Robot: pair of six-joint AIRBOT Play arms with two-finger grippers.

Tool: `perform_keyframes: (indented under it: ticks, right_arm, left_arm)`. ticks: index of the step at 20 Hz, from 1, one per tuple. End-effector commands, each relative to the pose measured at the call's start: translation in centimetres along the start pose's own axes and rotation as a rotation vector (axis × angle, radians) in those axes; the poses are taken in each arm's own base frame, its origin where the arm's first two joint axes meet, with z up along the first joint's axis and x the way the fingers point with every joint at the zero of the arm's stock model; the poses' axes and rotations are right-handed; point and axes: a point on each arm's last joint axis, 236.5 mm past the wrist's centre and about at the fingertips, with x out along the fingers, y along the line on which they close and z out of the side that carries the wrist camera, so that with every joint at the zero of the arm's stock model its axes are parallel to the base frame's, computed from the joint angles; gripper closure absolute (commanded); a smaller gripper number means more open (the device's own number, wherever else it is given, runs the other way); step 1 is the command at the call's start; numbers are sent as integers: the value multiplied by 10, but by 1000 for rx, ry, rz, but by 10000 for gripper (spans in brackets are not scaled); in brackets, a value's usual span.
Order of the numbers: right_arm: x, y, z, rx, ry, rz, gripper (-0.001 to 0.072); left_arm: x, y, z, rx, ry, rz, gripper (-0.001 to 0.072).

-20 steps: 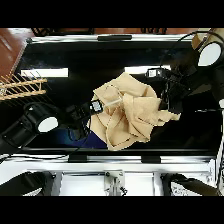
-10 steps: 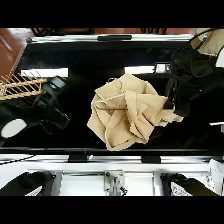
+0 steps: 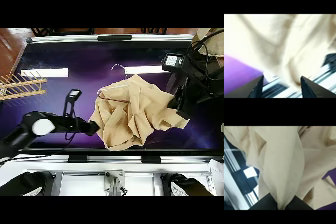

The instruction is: Fold the shirts.

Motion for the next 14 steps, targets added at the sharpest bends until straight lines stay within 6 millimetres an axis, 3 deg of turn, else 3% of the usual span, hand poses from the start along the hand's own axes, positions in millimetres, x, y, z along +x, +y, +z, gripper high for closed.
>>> perform_keyframes:
  ticks: [1,8,14]
  right_arm:
    - [-4,2,1,37,-8,-10,644]
    - [-5,5,2,57,-17,-5,643]
    - [-5,5,4,61,-23,-1,643]
  left_arm:
    - [41,-18,0,5,-22,-56,168]
    - [72,-13,-20,35,64,-51,171]
    - [58,21,-6,-6,57,-5,206]
